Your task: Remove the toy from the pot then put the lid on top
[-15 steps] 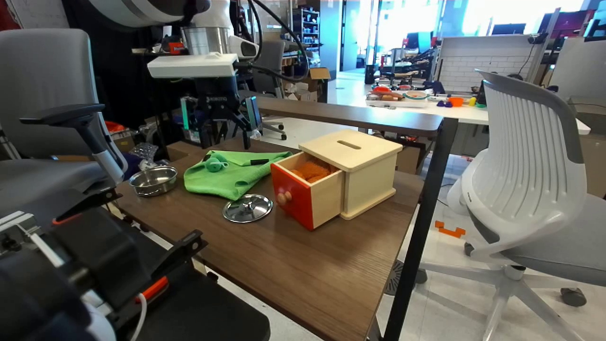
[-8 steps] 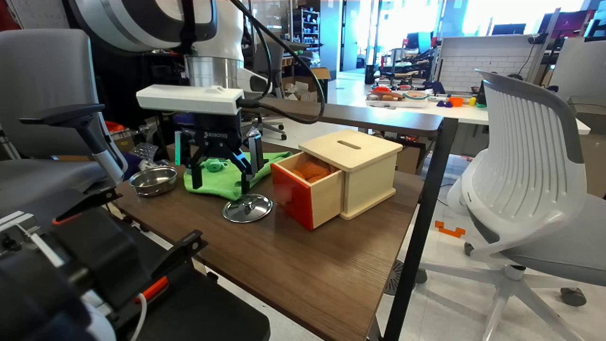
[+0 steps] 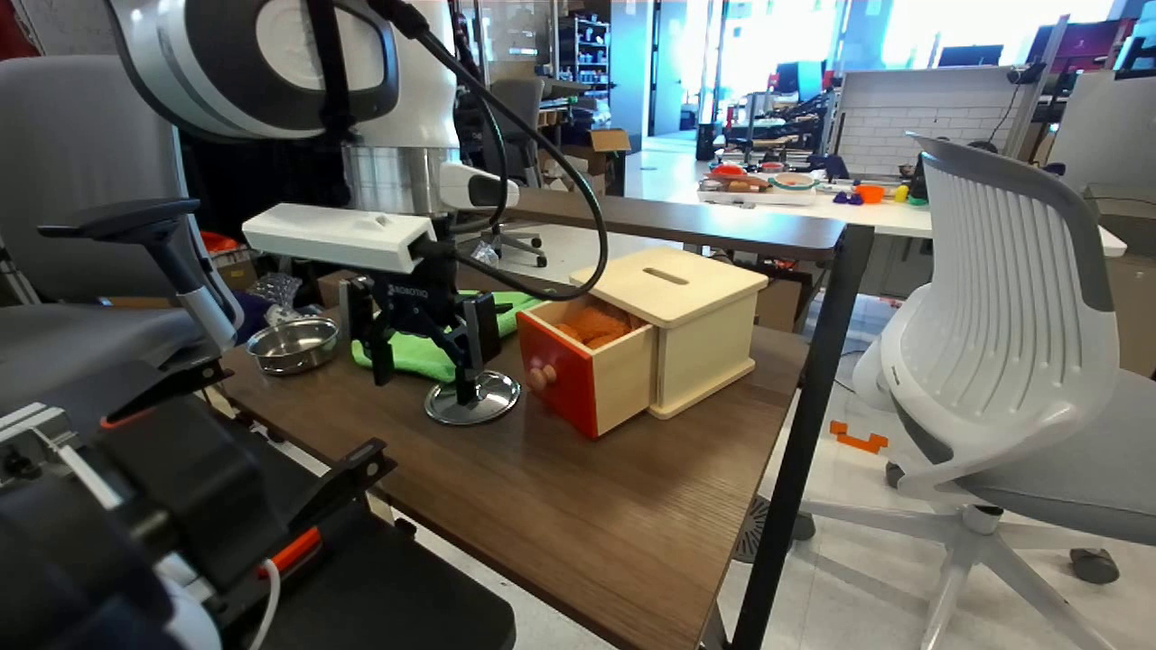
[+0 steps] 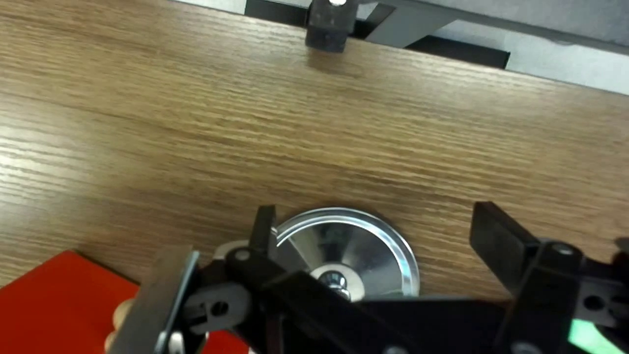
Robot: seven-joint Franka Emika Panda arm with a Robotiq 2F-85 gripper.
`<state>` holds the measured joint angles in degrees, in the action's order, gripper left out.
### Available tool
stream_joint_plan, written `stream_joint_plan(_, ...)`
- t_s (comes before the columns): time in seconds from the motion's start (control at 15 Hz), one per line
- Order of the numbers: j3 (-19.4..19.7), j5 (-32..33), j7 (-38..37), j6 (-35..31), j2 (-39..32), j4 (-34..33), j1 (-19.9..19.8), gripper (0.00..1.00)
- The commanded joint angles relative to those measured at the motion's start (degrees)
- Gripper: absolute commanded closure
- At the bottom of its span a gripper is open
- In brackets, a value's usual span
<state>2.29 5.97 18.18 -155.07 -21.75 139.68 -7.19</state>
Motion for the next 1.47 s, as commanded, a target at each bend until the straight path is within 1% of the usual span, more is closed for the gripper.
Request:
stream_joint_plan(0.0, -1.7, -3.8, -1.5, -3.6, -1.5, -0.2, -1.6, 0.00)
stream_joint_plan(0.2, -3.3, -6.8, -1.0, -4.6, -2.8, -1.2, -2.5, 0.00)
stream_joint_plan(0.47, -4.7, -8.9, -1.0, -5.9, -4.5, -3.0, -3.5, 0.00)
stream_joint_plan(0.93, -4.7, -9.0, -1.5, -5.7, -5.1, -4.9, -4.8, 0.00)
stream_joint_plan(1.0, -4.7, -8.9, -1.5, -5.6, -5.3, -5.1, -4.8, 0.06)
stream_joint_plan(1.07, -4.5, -8.7, -1.5, -5.7, -5.5, -5.2, -4.8, 0.26)
stream_joint_plan(1.13, -4.5, -8.6, -1.6, -5.7, -5.6, -5.4, -4.8, 0.33)
stream_joint_plan(1.33, -4.4, -8.2, -1.7, -5.7, -6.2, -5.8, -4.5, 0.58)
stream_joint_plan(1.4, -4.3, -8.1, -1.7, -5.8, -6.4, -6.0, -4.4, 0.65)
